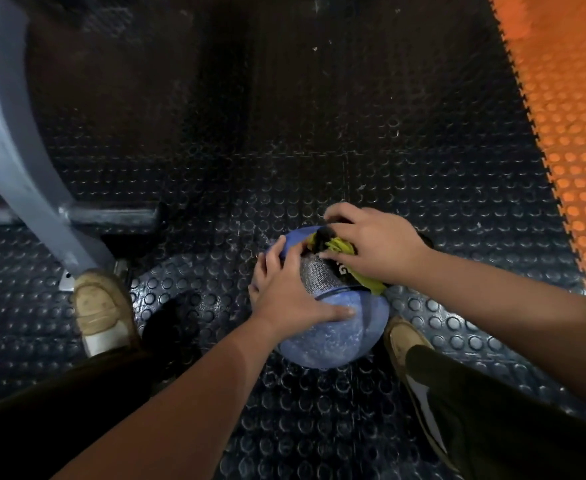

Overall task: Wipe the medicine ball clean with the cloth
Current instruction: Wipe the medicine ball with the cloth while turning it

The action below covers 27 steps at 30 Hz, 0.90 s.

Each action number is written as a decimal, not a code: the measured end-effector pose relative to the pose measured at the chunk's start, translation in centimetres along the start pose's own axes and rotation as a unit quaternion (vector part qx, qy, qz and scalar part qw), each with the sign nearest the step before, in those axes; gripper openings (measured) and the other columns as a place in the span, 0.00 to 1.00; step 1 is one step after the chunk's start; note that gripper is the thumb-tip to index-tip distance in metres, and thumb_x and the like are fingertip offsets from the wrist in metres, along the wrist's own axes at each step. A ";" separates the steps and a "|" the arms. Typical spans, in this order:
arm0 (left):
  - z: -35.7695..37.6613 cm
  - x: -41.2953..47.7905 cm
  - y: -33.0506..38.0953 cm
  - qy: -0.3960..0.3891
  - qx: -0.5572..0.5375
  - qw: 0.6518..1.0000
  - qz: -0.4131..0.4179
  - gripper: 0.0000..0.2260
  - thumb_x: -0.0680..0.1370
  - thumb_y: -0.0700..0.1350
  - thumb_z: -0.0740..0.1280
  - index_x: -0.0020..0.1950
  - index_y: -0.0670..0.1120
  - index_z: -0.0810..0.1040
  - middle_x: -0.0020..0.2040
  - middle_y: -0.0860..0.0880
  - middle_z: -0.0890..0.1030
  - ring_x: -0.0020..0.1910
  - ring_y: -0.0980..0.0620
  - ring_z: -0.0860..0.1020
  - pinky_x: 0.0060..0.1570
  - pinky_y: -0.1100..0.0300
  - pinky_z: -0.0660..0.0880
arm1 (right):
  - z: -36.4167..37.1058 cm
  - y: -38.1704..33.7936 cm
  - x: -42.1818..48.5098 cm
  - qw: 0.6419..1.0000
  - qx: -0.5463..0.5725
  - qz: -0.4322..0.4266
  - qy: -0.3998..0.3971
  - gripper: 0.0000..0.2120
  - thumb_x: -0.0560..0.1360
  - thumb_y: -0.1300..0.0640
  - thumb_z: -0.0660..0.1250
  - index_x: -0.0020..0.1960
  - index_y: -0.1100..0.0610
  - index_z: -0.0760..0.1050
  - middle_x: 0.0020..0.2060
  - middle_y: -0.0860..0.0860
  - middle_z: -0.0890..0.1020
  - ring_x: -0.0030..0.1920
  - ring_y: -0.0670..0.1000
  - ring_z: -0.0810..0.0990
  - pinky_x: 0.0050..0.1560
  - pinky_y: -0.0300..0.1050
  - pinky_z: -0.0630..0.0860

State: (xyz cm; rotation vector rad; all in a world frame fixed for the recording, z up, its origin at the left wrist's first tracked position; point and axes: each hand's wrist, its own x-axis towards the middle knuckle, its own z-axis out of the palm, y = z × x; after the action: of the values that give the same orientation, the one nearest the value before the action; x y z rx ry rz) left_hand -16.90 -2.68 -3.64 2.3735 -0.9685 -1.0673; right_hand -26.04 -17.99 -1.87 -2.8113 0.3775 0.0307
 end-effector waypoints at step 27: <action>0.3 -0.7 -0.8 0.016 -0.024 1.000 0.013 0.59 0.59 0.61 0.80 0.78 0.58 0.44 0.77 0.60 0.42 0.77 0.48 0.40 0.74 0.37 0.48 | 0.5 -2.2 -3.1 0.992 0.023 -0.123 0.027 0.18 0.69 0.48 0.58 0.47 0.55 0.84 0.39 0.50 0.80 0.33 0.55 0.79 0.26 0.45 0.75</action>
State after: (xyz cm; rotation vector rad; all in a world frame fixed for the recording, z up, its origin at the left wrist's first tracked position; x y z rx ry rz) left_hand -17.11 -1.59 -3.91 2.3258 -0.9488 -1.0298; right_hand -28.46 -15.01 -1.52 -2.7966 0.0413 -0.1055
